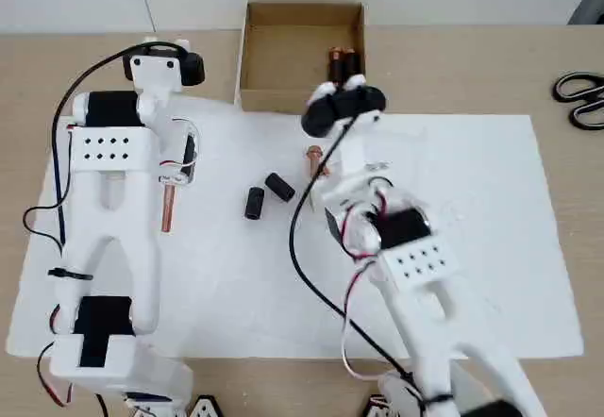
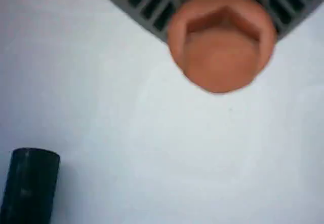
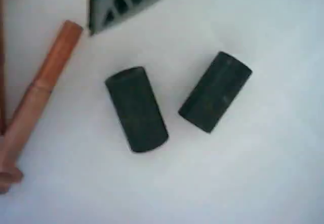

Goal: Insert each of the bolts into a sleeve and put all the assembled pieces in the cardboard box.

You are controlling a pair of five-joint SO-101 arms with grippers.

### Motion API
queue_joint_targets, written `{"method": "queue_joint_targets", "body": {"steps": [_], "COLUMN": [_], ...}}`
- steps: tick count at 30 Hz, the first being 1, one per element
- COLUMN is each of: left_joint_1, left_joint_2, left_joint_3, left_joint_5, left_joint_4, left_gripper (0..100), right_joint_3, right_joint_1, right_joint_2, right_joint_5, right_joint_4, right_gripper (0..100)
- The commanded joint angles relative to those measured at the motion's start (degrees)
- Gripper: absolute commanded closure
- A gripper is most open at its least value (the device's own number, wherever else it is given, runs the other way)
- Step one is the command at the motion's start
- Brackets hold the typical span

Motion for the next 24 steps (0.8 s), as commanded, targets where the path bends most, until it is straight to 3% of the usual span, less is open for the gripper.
{"method": "queue_joint_targets", "body": {"steps": [1, 7, 24], "left_joint_1": [-0.09, -0.09, 0.00], "left_joint_2": [-3.25, -3.25, -3.25], "left_joint_3": [-0.13, -0.13, -0.04], "left_joint_5": [-0.26, 0.79, 0.97], "left_joint_4": [0.70, 0.70, 0.35], "left_gripper": [99, 99, 99], "right_joint_3": [-7.38, -13.80, -14.59], "right_joint_1": [-1.98, -2.33, -2.51], "right_joint_2": [6.90, 13.76, 13.23], "right_joint_5": [-4.84, -9.93, -12.04], "right_joint_4": [-1.01, -0.66, -1.01], "right_gripper": [79.0, 79.0, 79.0]}}
